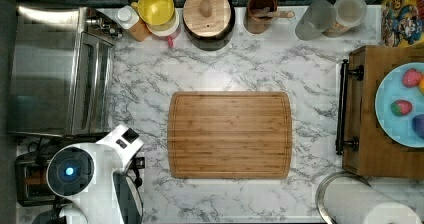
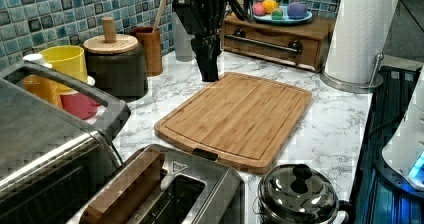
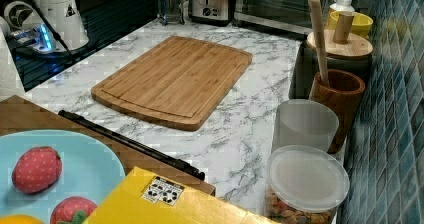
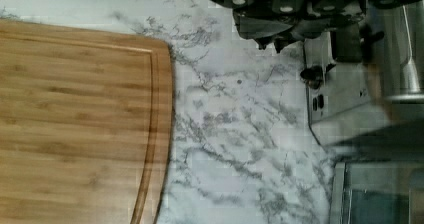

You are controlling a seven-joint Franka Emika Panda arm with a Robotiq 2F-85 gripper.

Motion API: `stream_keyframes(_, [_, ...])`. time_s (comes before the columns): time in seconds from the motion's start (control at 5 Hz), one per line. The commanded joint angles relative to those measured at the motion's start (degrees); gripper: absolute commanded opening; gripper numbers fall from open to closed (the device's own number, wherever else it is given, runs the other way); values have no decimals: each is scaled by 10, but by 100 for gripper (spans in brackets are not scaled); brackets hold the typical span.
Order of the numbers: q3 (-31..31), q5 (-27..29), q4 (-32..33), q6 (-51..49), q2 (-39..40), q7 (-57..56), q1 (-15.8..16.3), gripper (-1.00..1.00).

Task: Turn on the toaster.

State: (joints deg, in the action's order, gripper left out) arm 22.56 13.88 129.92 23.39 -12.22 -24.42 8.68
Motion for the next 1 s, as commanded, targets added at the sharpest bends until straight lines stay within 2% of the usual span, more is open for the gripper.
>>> stream_keyframes(0.2, [39, 76, -12, 5, 3, -58, 47, -100])
stream_keyframes(0.4, [41, 76, -2, 38, 6, -35, 50, -100])
stream_keyframes(0.8, [63, 18, -21, 61, 51, 45, 24, -100])
stream_keyframes(1.0, [55, 26, -25, 68, 61, 45, 24, -100])
